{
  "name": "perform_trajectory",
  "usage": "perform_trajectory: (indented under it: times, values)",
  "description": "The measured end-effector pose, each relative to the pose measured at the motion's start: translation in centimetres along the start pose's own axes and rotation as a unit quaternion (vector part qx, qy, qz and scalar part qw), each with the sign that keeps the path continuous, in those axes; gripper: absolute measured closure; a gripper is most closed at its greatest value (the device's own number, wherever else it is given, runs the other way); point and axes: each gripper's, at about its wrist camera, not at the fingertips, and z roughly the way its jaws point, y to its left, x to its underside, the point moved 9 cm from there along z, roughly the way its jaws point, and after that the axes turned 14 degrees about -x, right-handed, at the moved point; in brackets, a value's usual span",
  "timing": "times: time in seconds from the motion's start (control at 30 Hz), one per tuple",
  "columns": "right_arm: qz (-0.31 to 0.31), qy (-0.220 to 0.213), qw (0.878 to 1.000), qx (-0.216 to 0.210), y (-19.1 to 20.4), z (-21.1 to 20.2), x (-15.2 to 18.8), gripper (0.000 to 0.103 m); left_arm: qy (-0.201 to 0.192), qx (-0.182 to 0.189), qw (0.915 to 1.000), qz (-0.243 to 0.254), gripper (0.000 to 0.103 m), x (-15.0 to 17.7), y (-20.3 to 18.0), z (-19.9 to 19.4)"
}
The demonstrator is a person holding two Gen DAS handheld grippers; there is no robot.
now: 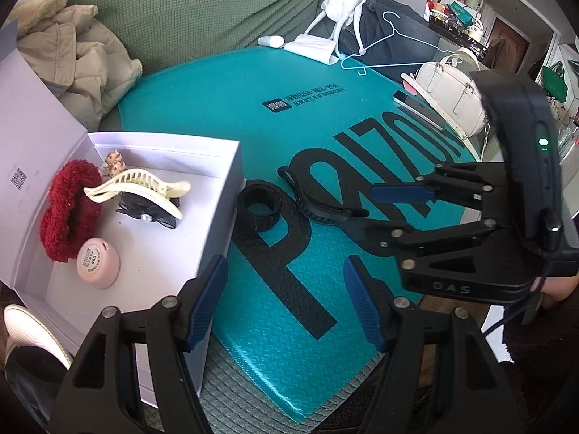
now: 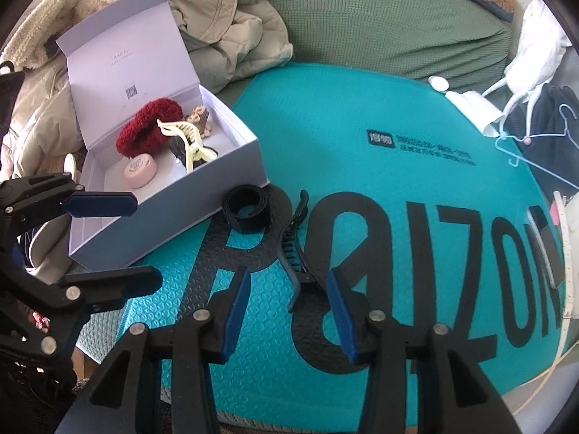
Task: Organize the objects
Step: 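Grasp the black elastic band with the right tool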
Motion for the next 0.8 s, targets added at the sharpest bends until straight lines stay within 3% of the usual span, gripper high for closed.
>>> perform_trajectory:
  times: [0.2,0.3,0.47,0.8]
  values:
    - [0.012,0.022,1.000,-0.008,-1.4,2.9,0.3,0.060,0.005,-0.001,1.0000,-0.003,0.039,0.0,-0.3,1.7]
    - [0.008,0.029,1.000,0.001,-2.1,3.5,0.3,0.073,-0.001,-0.002,1.0000,-0.005,0.040,-0.5,-0.4,2.3]
    - [0.014,0.031,0.999,-0.003,-3.4,3.7,0.6,0.078,0.000,0.001,1.0000,-0.001,0.040,-1.2,-0.9,3.2]
    - [0.048,0.028,0.998,0.034,-7.2,3.0,0.1,0.078,0.004,0.000,1.0000,-0.004,0.041,-2.0,-0.8,4.1]
